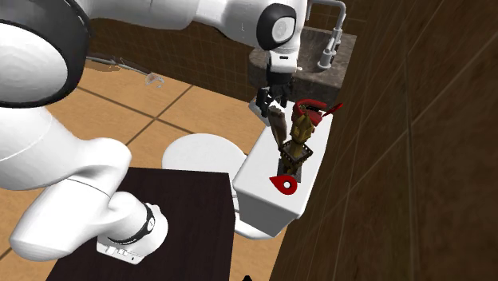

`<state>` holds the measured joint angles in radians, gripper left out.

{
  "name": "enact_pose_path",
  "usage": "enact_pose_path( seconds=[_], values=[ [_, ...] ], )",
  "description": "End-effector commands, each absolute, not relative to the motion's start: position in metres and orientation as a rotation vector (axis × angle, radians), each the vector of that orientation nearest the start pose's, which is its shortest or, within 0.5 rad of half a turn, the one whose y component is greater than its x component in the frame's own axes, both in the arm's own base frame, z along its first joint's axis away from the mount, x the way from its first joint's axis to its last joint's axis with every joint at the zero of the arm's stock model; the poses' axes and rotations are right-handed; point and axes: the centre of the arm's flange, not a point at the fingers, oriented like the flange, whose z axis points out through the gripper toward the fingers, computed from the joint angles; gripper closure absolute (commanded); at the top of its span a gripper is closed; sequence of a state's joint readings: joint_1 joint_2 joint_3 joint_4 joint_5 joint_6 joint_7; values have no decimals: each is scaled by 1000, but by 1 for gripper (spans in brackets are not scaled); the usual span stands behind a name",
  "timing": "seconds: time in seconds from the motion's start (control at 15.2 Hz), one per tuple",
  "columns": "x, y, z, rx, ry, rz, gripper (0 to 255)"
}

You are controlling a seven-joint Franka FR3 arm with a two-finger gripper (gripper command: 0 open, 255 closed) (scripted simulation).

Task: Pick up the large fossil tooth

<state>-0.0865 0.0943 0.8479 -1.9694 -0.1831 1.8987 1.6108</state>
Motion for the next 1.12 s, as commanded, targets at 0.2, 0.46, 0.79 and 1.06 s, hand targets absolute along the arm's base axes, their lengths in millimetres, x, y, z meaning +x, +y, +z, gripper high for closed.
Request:
enact_pose_path(
  seconds=[0.2, 0.46, 0.79, 1.06],
  values=[
    [450, 403, 401, -2990, 1403, -60, 0],
    [450, 403, 380, -2990, 1403, -60, 0],
    [450, 403, 367, -2990, 1403, -60, 255],
    [450, 403, 367, -2990, 1403, -60, 255]
  ],
)
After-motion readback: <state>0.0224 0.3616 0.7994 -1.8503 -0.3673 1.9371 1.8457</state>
